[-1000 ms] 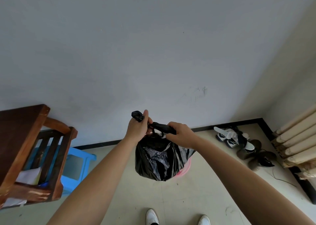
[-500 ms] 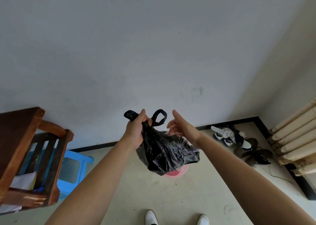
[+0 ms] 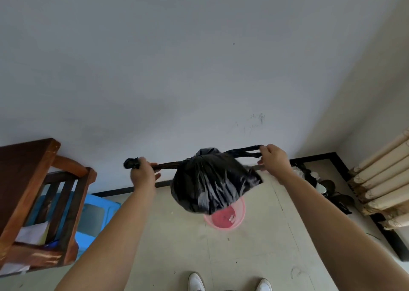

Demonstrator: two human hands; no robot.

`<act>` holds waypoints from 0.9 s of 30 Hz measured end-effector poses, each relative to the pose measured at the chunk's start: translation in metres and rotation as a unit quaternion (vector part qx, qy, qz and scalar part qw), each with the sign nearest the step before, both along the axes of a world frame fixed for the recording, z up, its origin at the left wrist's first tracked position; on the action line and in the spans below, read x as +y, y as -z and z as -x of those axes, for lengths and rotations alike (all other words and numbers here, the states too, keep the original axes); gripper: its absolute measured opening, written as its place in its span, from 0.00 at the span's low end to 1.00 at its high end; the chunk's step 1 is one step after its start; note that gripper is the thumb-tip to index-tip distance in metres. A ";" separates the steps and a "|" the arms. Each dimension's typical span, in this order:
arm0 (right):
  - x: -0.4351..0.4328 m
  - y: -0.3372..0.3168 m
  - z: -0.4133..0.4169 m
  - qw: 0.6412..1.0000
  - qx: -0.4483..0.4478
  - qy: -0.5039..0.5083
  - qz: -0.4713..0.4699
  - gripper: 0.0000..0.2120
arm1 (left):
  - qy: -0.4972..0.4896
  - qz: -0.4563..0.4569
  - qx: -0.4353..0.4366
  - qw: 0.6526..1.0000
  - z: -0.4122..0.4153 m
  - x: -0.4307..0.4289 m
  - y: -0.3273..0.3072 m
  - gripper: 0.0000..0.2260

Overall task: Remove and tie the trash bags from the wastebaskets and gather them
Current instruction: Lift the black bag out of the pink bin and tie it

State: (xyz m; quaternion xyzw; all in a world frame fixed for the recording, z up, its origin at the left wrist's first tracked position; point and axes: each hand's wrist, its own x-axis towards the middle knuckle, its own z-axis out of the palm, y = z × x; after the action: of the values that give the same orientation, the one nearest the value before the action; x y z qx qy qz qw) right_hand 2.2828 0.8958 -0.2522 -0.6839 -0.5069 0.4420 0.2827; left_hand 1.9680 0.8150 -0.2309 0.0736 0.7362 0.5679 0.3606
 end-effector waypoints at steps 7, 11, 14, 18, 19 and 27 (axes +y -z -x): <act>0.008 -0.002 0.016 0.984 0.169 0.040 0.051 0.15 | 0.058 -0.018 -0.144 0.988 -0.016 0.011 -0.019 0.21; 0.001 -0.025 0.031 0.989 0.150 -0.005 0.013 0.18 | 0.109 -0.025 -0.186 0.976 -0.024 0.015 -0.024 0.16; -0.002 -0.040 0.040 0.986 0.152 -0.060 -0.015 0.19 | 0.220 -0.083 -0.164 0.958 -0.025 0.012 -0.021 0.07; -0.009 -0.055 0.060 0.957 0.271 -0.101 -0.014 0.17 | 0.249 -0.101 -0.088 0.959 -0.032 0.008 -0.016 0.12; -0.011 -0.057 0.065 0.948 0.298 -0.109 -0.007 0.16 | 0.256 -0.095 -0.058 0.960 -0.034 0.008 -0.013 0.11; -0.021 -0.063 0.083 0.918 0.380 -0.103 0.035 0.15 | 0.231 0.041 0.081 0.969 -0.038 -0.009 0.016 0.18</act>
State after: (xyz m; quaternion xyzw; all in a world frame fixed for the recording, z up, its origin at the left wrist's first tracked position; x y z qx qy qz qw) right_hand 2.1998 0.8752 -0.1889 -0.4180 -0.4126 0.7130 0.3829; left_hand 2.0060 0.8062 -0.2469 0.2728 0.7485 0.4308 0.4239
